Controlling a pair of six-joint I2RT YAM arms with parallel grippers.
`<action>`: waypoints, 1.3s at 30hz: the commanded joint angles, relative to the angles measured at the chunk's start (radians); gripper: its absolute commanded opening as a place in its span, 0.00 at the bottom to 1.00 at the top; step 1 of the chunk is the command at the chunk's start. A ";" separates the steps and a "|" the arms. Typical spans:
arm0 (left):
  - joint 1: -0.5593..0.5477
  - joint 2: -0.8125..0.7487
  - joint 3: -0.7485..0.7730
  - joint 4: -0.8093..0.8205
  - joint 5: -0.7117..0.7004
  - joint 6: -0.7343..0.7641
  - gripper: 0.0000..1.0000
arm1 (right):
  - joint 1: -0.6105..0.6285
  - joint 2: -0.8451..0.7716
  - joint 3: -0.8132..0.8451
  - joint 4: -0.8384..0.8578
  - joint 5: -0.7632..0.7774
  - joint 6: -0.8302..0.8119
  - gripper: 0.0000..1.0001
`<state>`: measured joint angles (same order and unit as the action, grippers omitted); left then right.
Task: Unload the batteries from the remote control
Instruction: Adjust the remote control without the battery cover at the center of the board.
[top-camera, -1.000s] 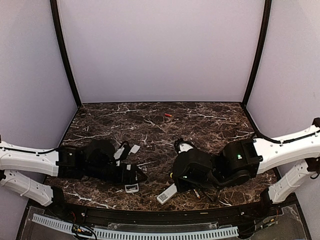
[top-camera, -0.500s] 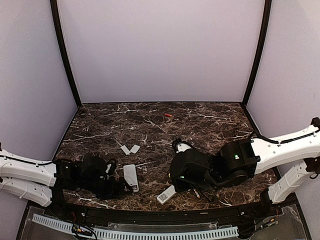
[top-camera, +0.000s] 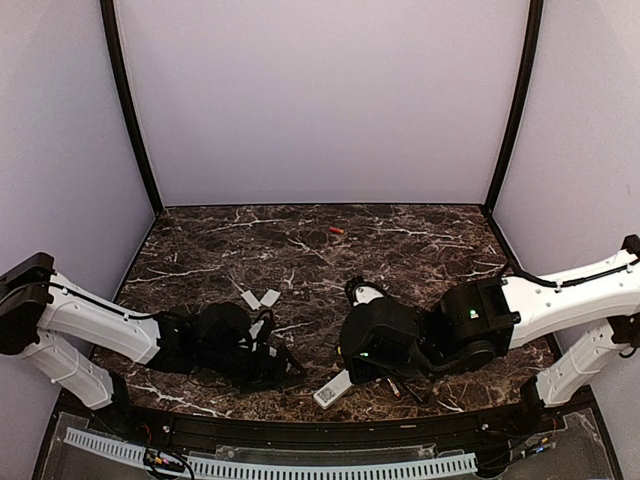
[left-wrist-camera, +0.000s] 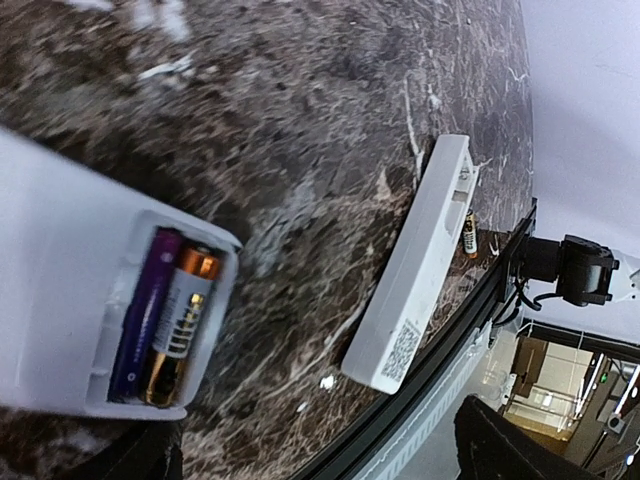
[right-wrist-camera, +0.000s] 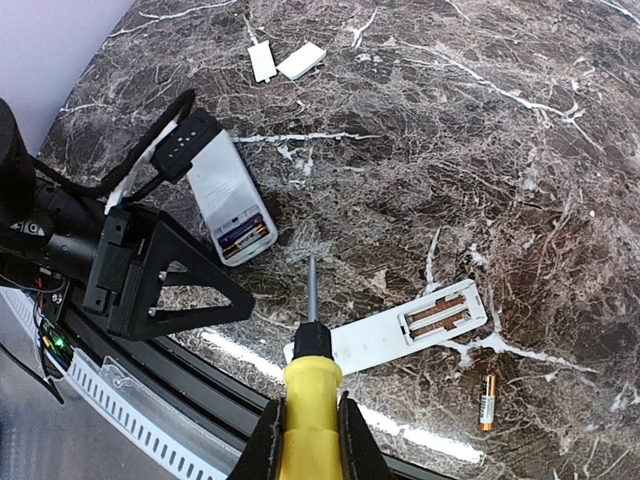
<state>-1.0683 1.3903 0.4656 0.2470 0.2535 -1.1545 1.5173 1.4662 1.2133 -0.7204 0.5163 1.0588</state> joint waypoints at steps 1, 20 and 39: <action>0.008 0.128 0.059 0.060 0.012 0.085 0.94 | -0.002 -0.009 0.008 -0.014 0.018 0.027 0.00; 0.176 -0.246 0.144 -0.477 0.009 0.287 0.94 | -0.083 -0.021 -0.045 0.152 -0.142 -0.137 0.00; 0.193 -0.175 0.060 -0.609 -0.032 0.238 0.56 | -0.223 0.309 0.221 0.133 -0.351 -0.458 0.00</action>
<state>-0.8791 1.1641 0.4904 -0.3023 0.2447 -0.9516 1.3109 1.7248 1.3705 -0.5747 0.1947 0.6563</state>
